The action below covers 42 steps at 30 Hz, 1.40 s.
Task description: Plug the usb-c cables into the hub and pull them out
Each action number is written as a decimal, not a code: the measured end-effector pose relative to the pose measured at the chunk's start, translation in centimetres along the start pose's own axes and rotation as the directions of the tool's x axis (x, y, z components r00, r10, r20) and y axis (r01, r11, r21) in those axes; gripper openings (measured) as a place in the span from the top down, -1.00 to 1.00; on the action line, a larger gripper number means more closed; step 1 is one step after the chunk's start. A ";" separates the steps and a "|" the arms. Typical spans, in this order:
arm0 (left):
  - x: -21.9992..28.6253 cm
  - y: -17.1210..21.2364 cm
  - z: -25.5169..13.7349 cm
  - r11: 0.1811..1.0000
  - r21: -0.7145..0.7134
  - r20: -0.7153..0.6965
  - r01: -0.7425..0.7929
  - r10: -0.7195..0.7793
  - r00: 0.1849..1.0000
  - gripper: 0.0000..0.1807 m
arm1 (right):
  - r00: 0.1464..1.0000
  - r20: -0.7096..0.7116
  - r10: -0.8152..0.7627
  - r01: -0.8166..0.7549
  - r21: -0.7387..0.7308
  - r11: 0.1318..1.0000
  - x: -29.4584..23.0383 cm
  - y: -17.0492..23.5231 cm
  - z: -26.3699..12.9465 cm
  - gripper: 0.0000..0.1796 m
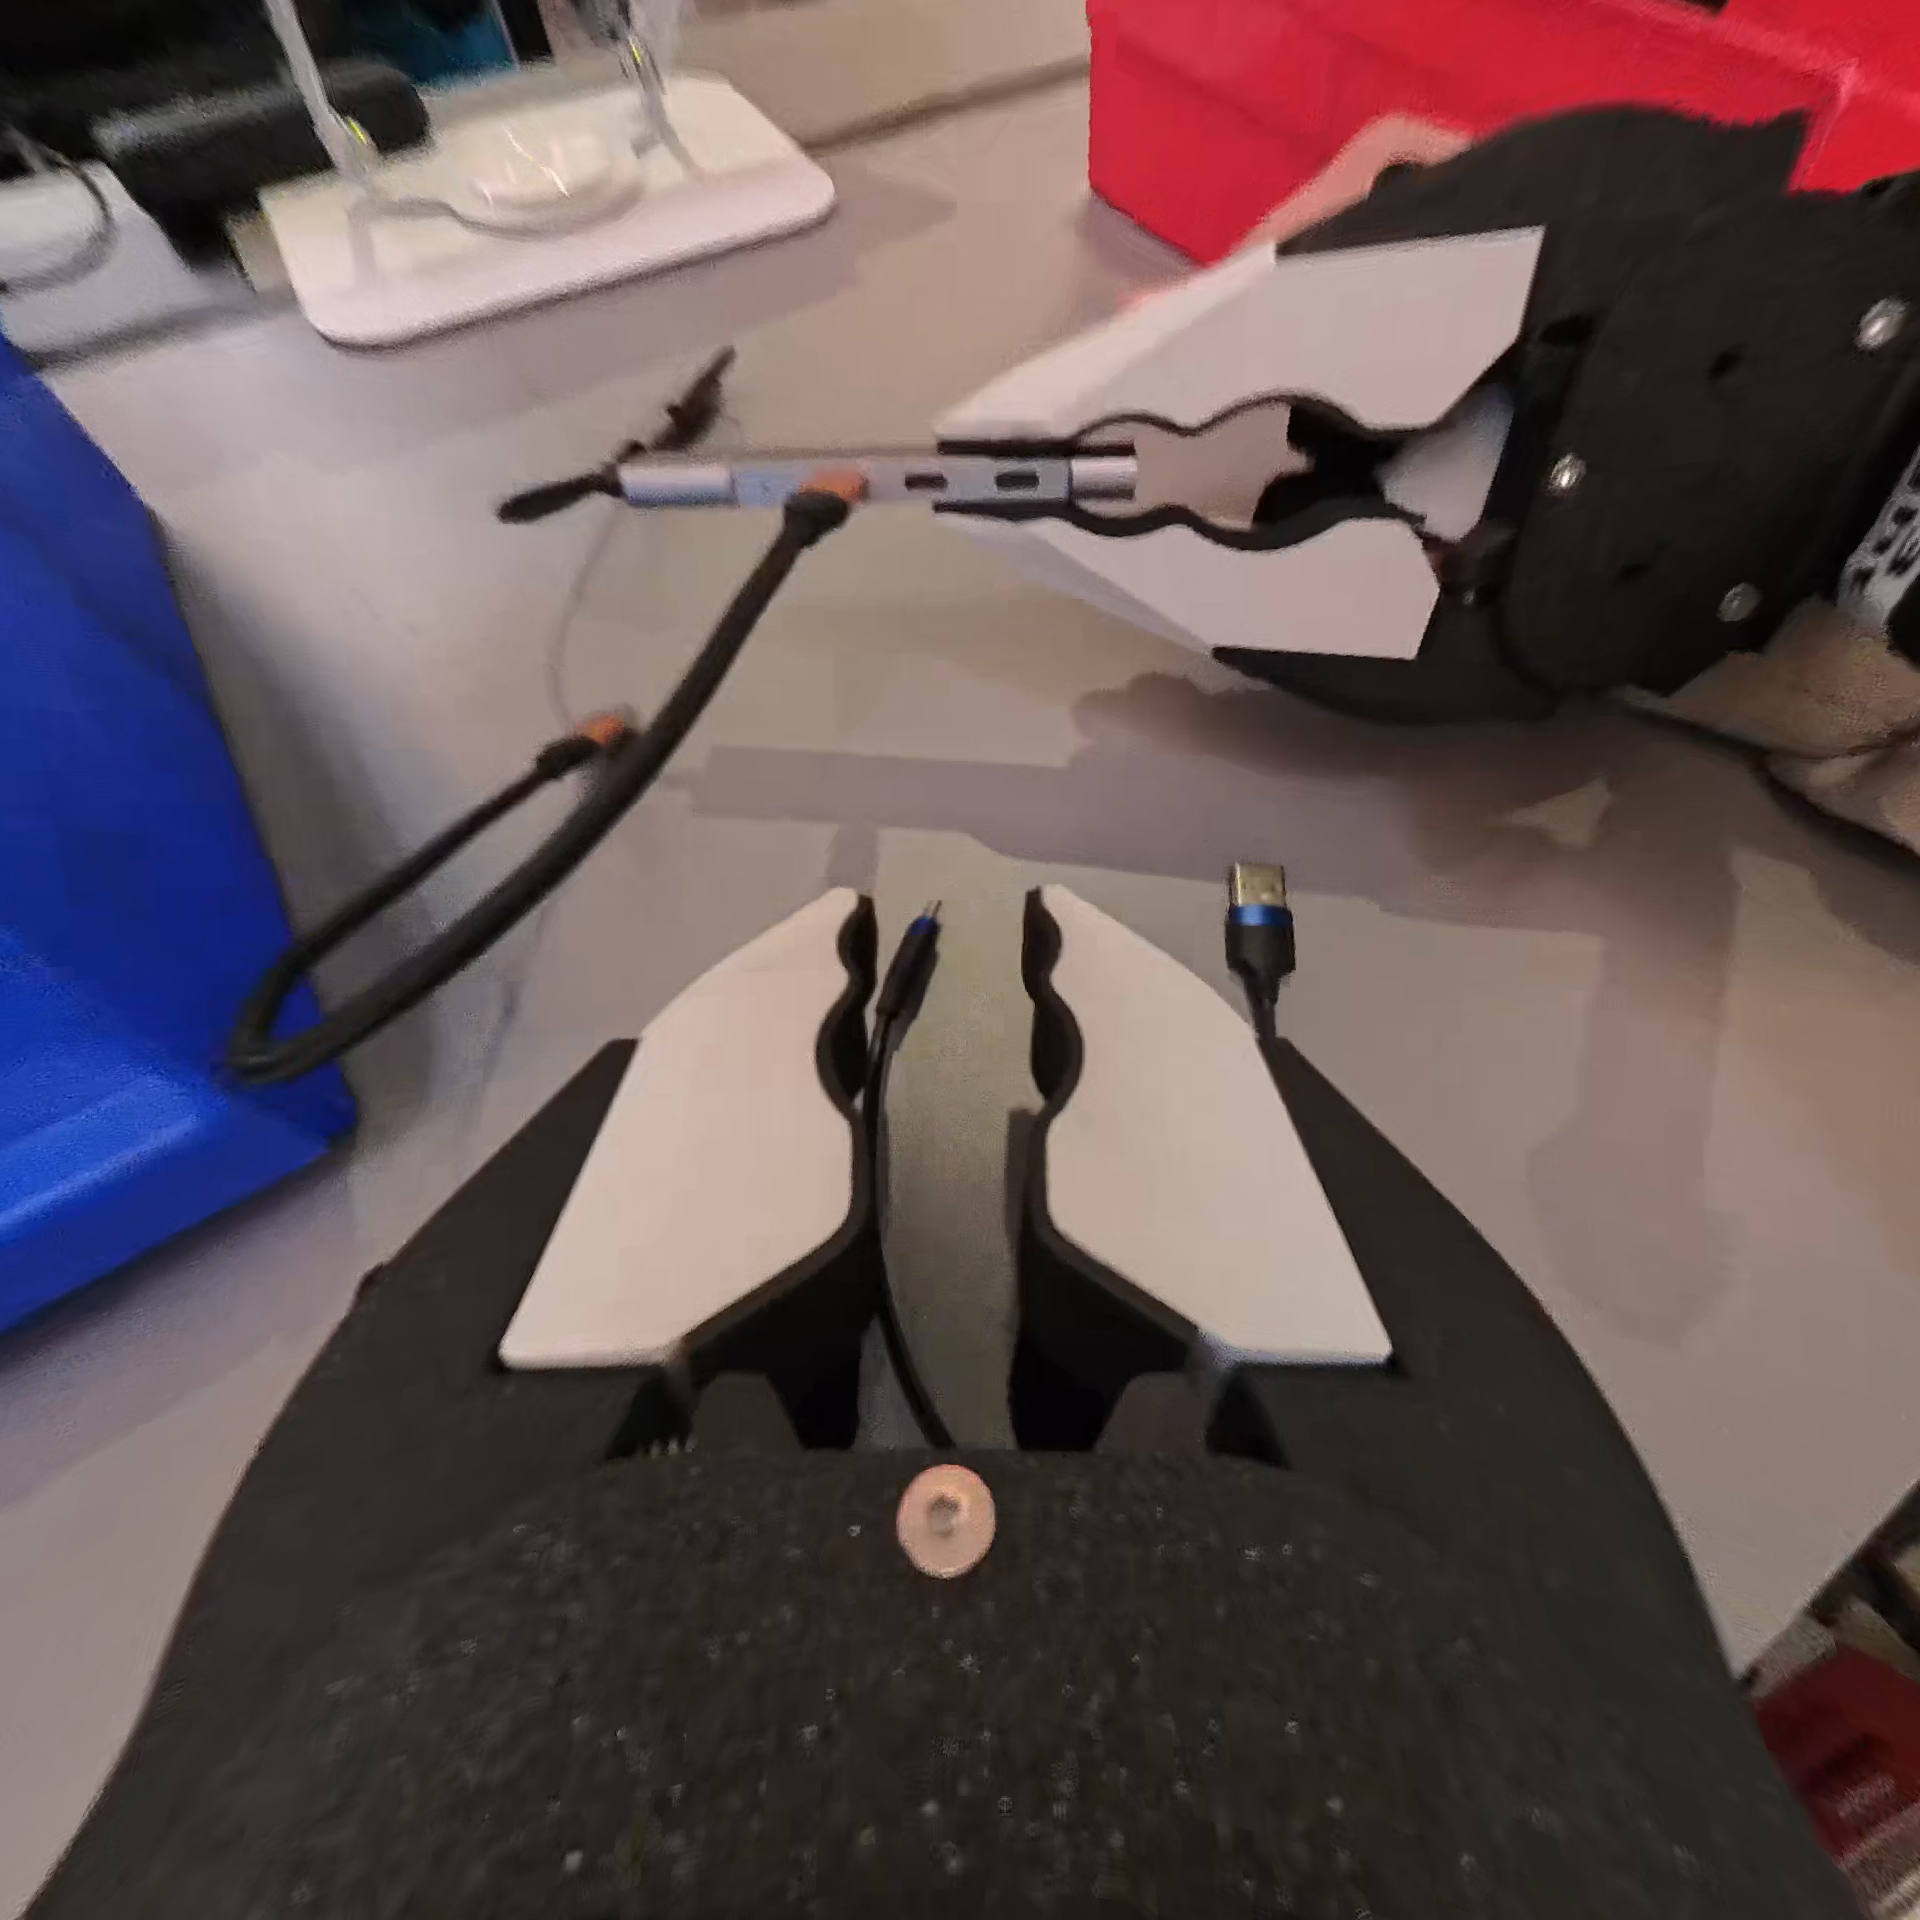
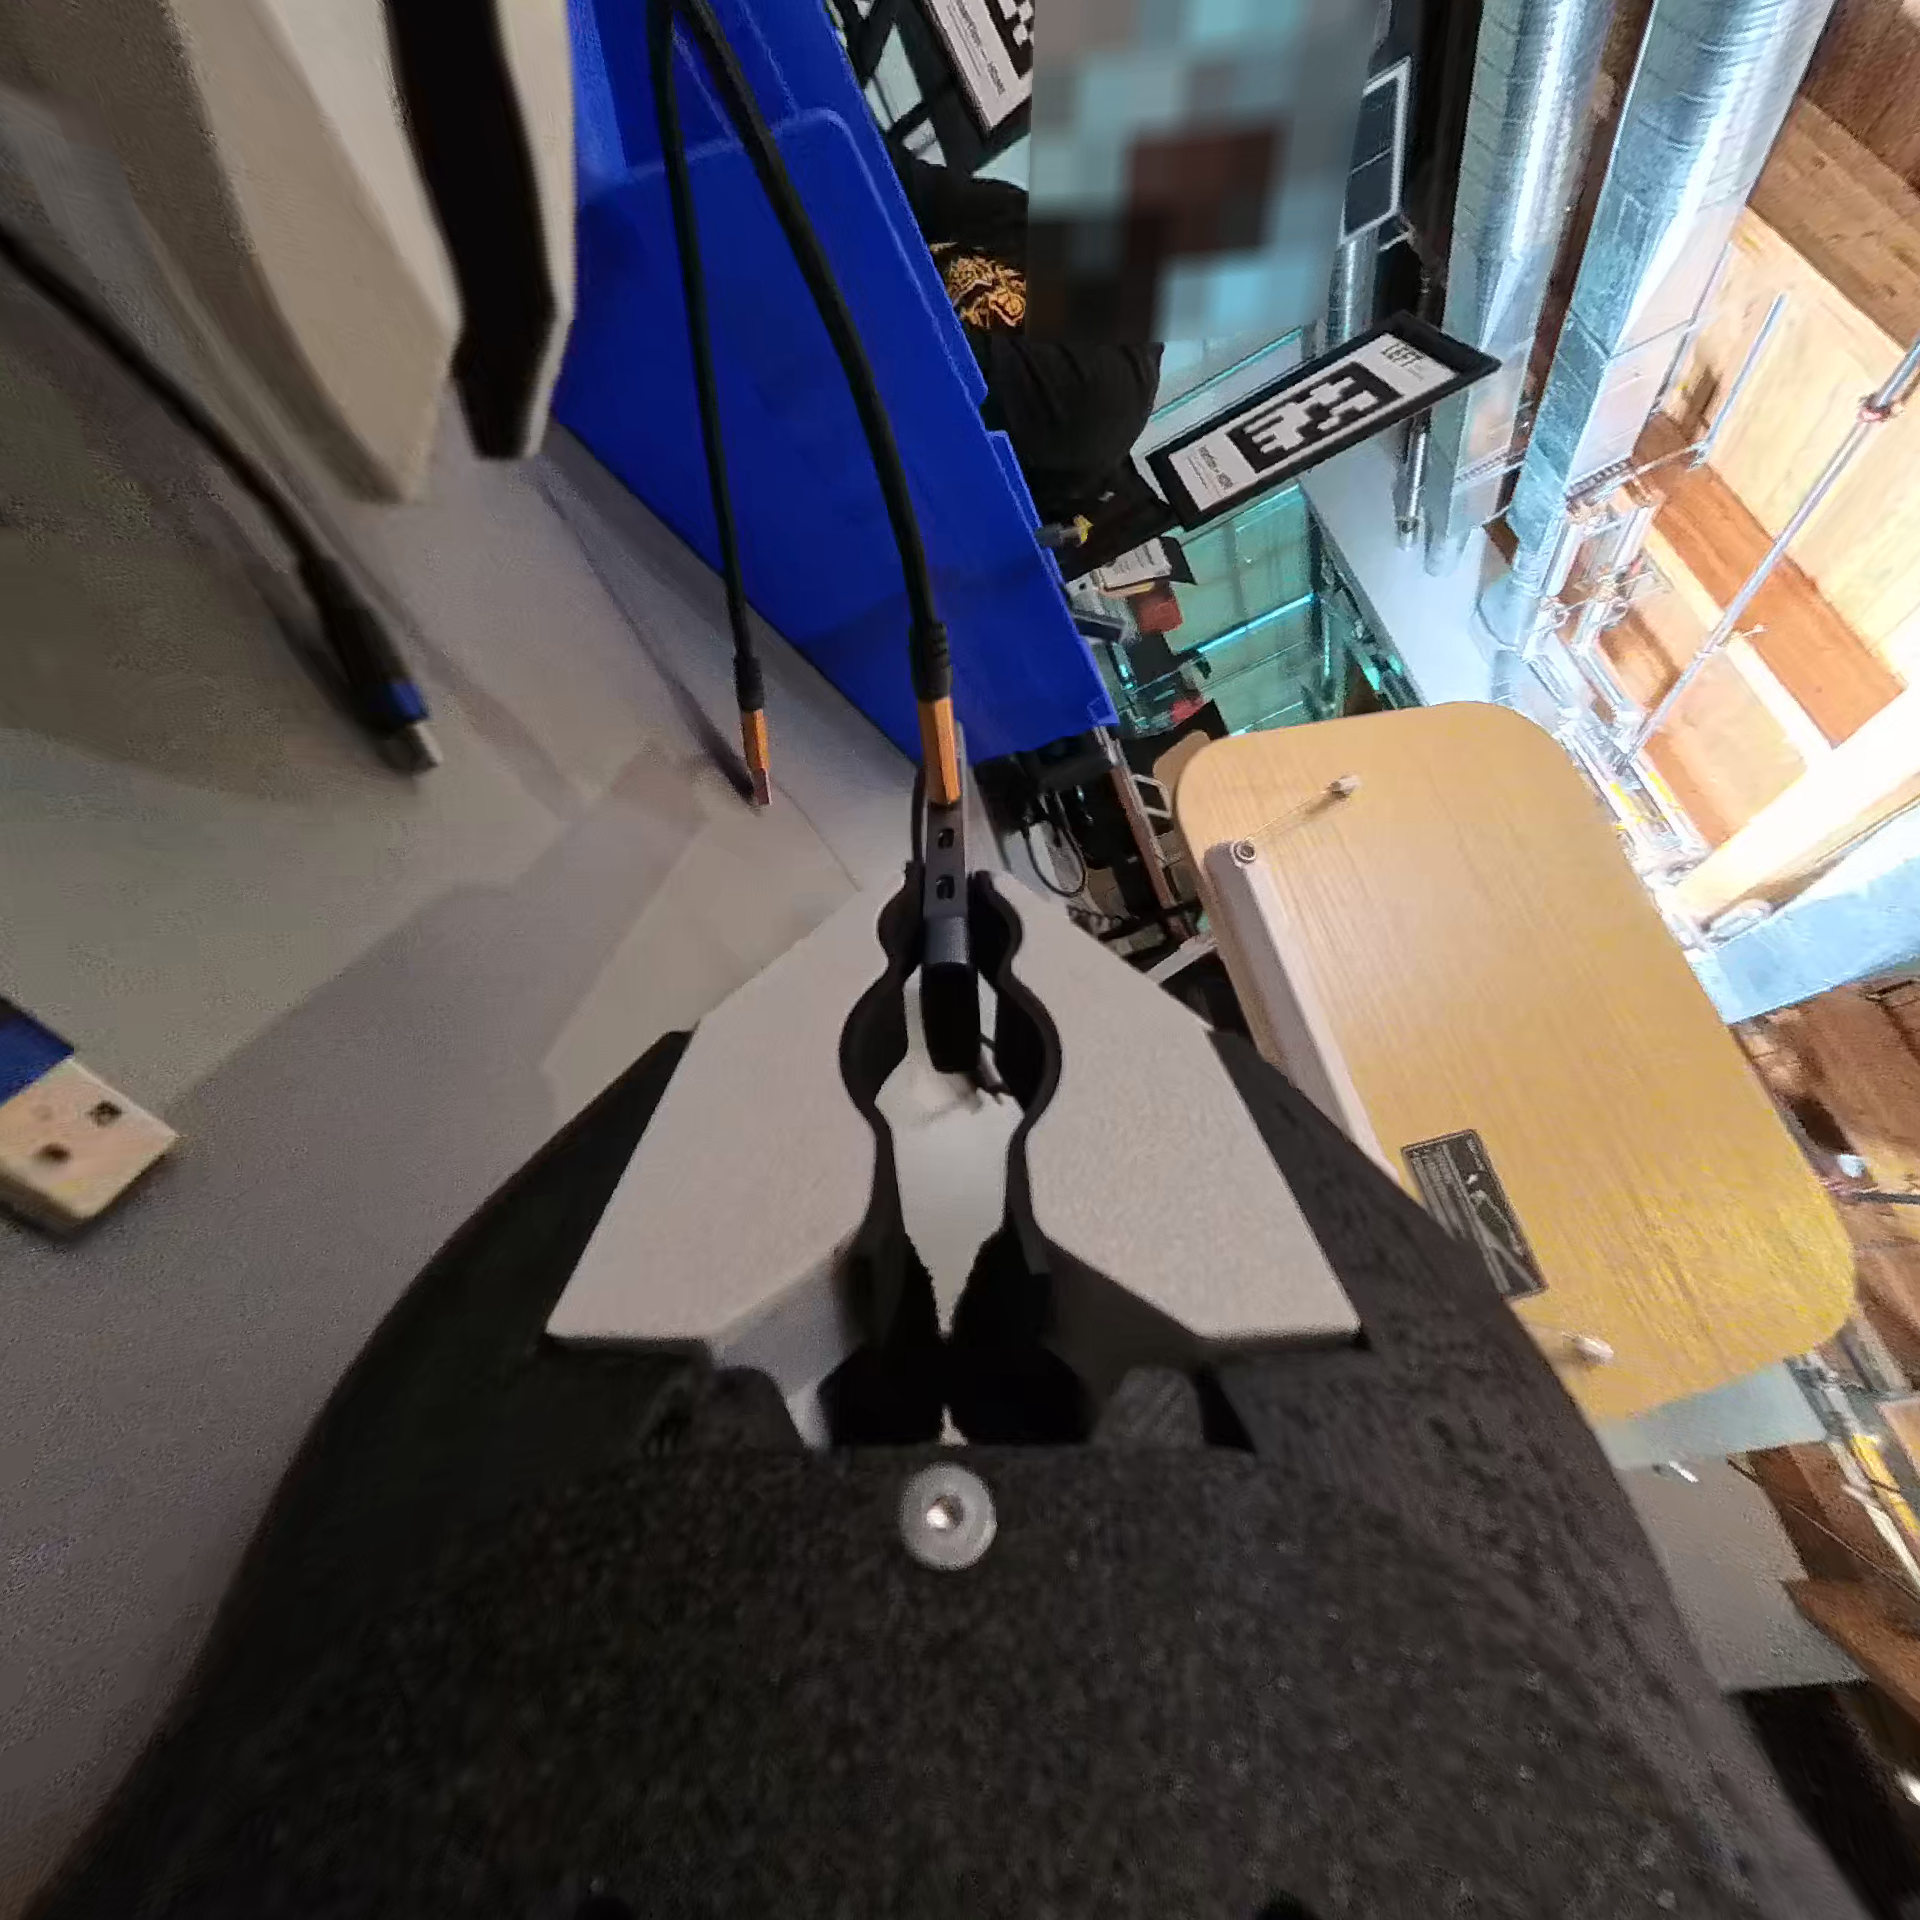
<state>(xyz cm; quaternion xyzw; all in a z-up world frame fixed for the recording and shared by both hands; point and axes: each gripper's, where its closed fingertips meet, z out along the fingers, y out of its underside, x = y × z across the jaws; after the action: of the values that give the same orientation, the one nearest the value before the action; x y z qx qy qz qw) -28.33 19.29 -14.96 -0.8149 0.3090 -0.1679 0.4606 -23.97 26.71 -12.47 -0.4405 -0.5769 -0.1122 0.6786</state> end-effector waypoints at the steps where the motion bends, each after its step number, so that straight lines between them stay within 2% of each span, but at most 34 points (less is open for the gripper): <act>1: -0.2 -0.5 -0.3 0.999 0.034 0.007 0.002 -0.002 1.000 0.69 | 1.000 -0.002 0.010 -0.010 -0.003 1.000 0.1 0.1 0.0 0.90; 7: -1.2 -3.5 -0.6 0.978 0.210 0.067 -0.002 -0.013 0.998 0.61 | 0.999 -0.031 -0.008 0.010 0.057 0.998 0.6 -1.8 -0.7 0.91; 10: -1.5 -5.1 -0.3 0.955 0.295 0.121 -0.035 -0.001 0.993 0.67 | 0.998 -0.039 -0.046 0.050 0.090 0.995 0.3 -3.2 -1.1 0.90; 12: -1.6 -5.2 0.2 0.954 0.298 0.139 -0.045 0.004 0.990 0.69 | 0.998 -0.039 -0.055 0.059 0.114 0.992 0.1 -4.0 -1.4 0.90; 18: -1.4 -6.0 -0.3 0.928 0.368 0.111 -0.050 0.009 0.994 0.86 | 0.998 -0.022 -0.063 0.066 0.143 0.988 -0.3 -4.9 -1.8 0.90; 26: -1.3 -5.5 0.0 0.939 0.344 0.031 0.023 -0.035 0.999 0.87 | 0.996 0.037 0.078 -0.083 0.145 0.986 -0.5 -4.7 -1.6 0.90; 36: 0.6 -5.3 0.5 0.945 0.317 -0.095 0.079 -0.052 0.994 0.87 | 1.000 0.025 0.012 -0.015 0.126 0.992 -0.9 -4.2 -1.5 0.90; 42: 0.7 -5.4 0.3 0.951 0.308 -0.079 0.031 -0.007 0.997 0.87 | 1.000 0.021 -0.022 0.019 0.134 0.991 -0.6 -4.4 -1.7 0.90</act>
<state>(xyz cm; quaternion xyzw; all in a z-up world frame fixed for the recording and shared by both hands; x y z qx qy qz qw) -25.72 21.08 -10.46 -0.7286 0.2884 -0.2500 0.5686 -25.88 22.74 -10.84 -0.3894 -0.5952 -0.0753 0.6988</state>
